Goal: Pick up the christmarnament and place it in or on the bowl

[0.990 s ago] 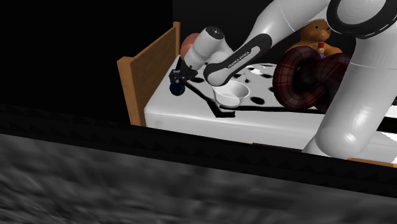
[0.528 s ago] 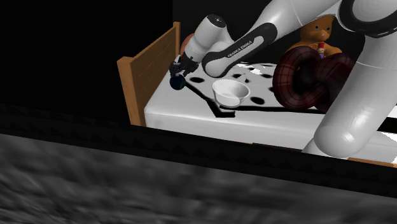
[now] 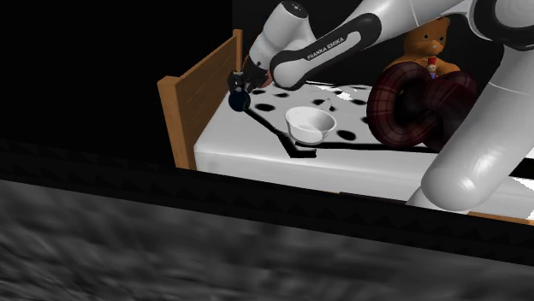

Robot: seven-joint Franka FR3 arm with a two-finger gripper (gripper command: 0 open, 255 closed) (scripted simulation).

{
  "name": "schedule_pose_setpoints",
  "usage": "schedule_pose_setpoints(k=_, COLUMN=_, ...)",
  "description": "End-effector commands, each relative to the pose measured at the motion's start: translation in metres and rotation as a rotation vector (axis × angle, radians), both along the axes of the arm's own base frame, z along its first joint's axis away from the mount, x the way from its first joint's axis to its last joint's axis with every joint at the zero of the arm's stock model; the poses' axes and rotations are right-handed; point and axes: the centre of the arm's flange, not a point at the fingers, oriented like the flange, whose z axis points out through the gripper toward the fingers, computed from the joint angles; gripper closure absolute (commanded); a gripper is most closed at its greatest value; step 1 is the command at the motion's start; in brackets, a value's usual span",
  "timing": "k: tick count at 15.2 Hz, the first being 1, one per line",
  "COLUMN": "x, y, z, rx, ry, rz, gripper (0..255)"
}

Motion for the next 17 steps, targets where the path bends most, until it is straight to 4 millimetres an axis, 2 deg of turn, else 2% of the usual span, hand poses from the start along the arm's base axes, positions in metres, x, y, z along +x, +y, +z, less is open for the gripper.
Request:
schedule_pose_setpoints(k=1, x=0.001, y=0.001, z=0.011, rx=0.0, ry=0.0, rz=0.0, gripper=255)
schedule_pose_setpoints(k=10, x=0.001, y=0.001, z=0.057, rx=0.0, ry=0.0, rz=0.0, gripper=255)
schedule_pose_setpoints(k=17, x=-0.058, y=-0.07, z=0.065, rx=0.0, ry=0.0, rz=0.0, gripper=255)
